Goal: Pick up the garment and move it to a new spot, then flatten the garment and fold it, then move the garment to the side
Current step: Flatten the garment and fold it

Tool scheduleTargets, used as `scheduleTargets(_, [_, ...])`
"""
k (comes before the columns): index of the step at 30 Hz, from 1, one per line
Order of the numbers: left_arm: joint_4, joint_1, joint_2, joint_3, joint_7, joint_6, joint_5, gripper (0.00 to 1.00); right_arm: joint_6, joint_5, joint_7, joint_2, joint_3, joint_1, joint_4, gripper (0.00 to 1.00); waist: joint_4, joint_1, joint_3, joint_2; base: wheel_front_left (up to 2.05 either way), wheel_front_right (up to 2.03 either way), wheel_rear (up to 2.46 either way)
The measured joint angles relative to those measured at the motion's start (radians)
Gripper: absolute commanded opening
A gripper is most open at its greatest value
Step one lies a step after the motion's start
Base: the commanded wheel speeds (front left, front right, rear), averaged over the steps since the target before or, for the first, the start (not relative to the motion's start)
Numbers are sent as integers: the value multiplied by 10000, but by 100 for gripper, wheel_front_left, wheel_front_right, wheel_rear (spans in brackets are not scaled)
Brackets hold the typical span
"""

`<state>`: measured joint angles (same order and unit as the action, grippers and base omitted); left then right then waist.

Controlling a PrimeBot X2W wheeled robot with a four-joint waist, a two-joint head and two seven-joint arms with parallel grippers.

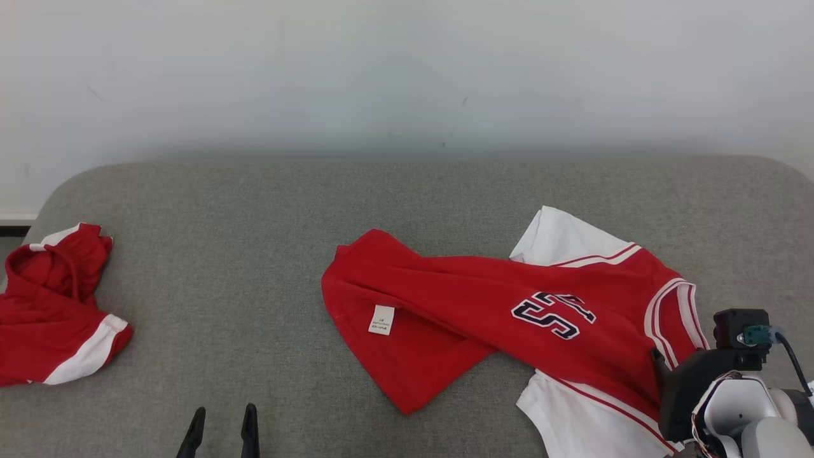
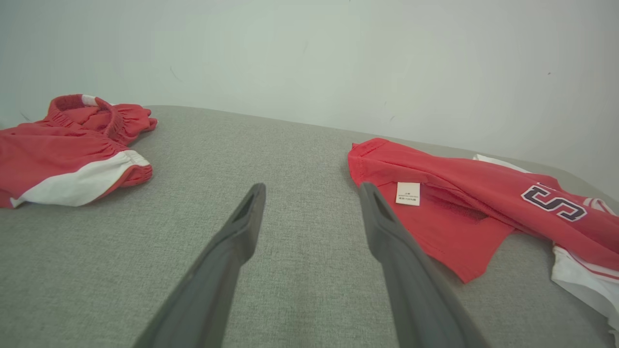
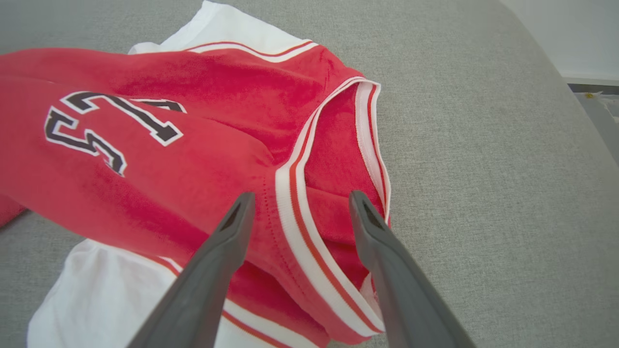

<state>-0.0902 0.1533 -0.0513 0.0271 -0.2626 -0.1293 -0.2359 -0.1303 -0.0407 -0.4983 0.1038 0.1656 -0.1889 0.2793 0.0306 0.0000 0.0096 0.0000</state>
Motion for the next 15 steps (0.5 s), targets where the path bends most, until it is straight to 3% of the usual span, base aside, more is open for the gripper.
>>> scheduleTargets(14, [-15, -288, 4, 69, 0, 0, -50, 100, 0, -673, -98, 67, -309, -514, 899, 100, 388, 1, 458, 1, 0, 0, 0])
scheduleTargets(15, [-17, -291, 4, 61, 0, 0, -52, 100, 0, -717, -48, 61, -357, -513, 894, 95, 380, 1, 454, 0, 0, 0, 0])
